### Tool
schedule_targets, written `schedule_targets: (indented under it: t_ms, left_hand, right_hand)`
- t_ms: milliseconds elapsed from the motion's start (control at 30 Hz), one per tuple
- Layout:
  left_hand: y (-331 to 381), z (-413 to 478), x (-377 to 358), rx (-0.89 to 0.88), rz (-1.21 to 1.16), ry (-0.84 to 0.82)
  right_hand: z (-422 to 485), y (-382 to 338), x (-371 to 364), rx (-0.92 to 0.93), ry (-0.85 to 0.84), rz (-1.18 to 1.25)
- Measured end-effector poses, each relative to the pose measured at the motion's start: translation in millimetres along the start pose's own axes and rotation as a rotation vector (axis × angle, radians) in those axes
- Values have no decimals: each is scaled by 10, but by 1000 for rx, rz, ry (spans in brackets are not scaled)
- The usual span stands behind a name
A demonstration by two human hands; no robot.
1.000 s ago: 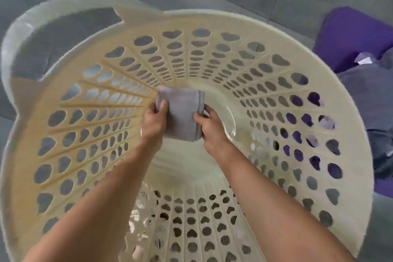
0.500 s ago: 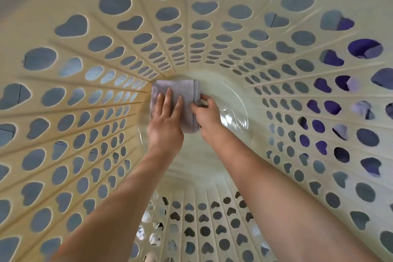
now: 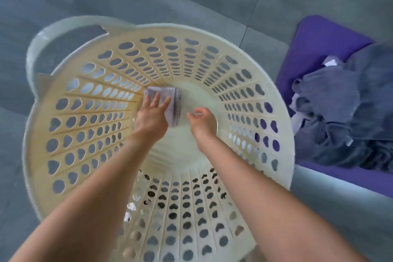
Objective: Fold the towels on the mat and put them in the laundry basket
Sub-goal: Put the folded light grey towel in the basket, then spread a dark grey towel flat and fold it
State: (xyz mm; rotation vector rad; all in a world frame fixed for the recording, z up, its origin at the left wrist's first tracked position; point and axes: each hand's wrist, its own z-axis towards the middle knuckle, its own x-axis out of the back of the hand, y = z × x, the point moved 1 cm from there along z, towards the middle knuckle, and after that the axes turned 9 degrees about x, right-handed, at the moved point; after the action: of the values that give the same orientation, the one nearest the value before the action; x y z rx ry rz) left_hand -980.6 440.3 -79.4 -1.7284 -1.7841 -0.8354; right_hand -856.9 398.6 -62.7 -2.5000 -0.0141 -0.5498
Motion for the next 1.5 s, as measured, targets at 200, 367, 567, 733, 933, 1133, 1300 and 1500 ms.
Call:
schedule_targets:
  t_ms: [200, 367, 567, 733, 933, 1133, 1300, 1500]
  left_hand:
    - [720, -1363, 1089, 52, -168, 197]
    - [1654, -2449, 1935, -65, -333, 339]
    - [2936, -3778, 2308, -260, -310, 385]
    - [4031, -4685, 2013, -433, -299, 445]
    - [4983, -5392, 1372, -476, -341, 412]
    - [5753, -5519, 676, -430, -301, 350]
    - [6615, -5170, 36, -312, -303, 319]
    - [7393, -4079, -1045, -151, -297, 347]
  right_hand:
    - [-1269, -724, 1260, 85, -151, 204]
    - [-2124, -981, 2637, 214, -151, 287]
    - [-2828, -458, 4281, 201, -47, 293]
    - [-3310, 482, 5660, 221, 86, 299]
    - [-3573, 1601, 6938, 150, 235, 264]
    - [-3383, 2297, 8063, 130, 299, 209]
    - [-2745, 2684, 8859, 149, 241, 105]
    - [-1367, 3307, 9064, 241, 101, -13]
